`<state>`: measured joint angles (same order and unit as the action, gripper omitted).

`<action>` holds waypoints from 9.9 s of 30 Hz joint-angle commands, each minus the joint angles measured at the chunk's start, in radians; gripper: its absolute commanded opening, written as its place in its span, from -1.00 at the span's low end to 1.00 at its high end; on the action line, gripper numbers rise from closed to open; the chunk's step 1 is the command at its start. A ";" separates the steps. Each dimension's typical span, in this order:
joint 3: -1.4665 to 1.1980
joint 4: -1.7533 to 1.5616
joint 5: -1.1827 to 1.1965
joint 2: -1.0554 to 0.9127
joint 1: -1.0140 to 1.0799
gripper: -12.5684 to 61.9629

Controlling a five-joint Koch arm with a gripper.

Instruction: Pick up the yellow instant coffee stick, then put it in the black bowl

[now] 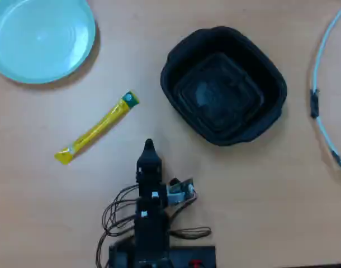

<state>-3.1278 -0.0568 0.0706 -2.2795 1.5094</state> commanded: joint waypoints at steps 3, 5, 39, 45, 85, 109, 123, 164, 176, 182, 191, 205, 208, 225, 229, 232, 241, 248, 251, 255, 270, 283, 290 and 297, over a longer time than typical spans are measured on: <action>-0.028 0.147 0.011 -0.091 0.020 0.57; -0.028 0.147 0.011 -0.091 0.020 0.57; 0.606 0.871 -0.230 -0.091 -0.167 0.57; 0.765 0.983 -0.414 -0.072 -0.242 0.57; 2.006 1.710 -0.460 1.039 -0.503 0.58; 2.169 1.704 -0.469 1.351 -0.523 0.56; 2.157 1.709 -0.399 1.373 -0.525 0.56; 2.164 1.713 0.092 1.210 -0.632 -0.83; 2.227 1.710 0.364 1.108 -0.650 -0.83; 2.292 1.709 0.342 0.957 -0.652 -0.83; 2.315 1.683 0.103 0.770 -0.549 -0.83; 2.304 1.445 -0.055 0.773 -0.222 -0.83; 2.309 1.355 -0.057 0.775 -0.192 -0.83; 2.296 1.170 -0.049 0.828 0.118 -0.83; 2.298 1.169 -0.049 0.864 0.199 -0.83; 2.298 1.170 -0.044 0.905 0.267 -0.83; 2.298 1.170 -0.051 1.017 0.439 -0.83; 2.313 1.144 -0.055 1.109 0.508 -0.82; 2.312 1.120 -0.057 1.157 0.514 -0.82; 2.310 1.100 -0.058 1.183 0.509 -0.81; 2.298 1.083 -0.055 1.282 0.502 -0.27; 2.252 1.115 -0.044 1.279 0.503 0.33; 2.246 1.256 -0.038 1.137 0.489 0.33; 2.237 1.401 -0.037 0.962 0.434 0.33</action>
<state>-0.9158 1.3300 0.0291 -1.1965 1.9650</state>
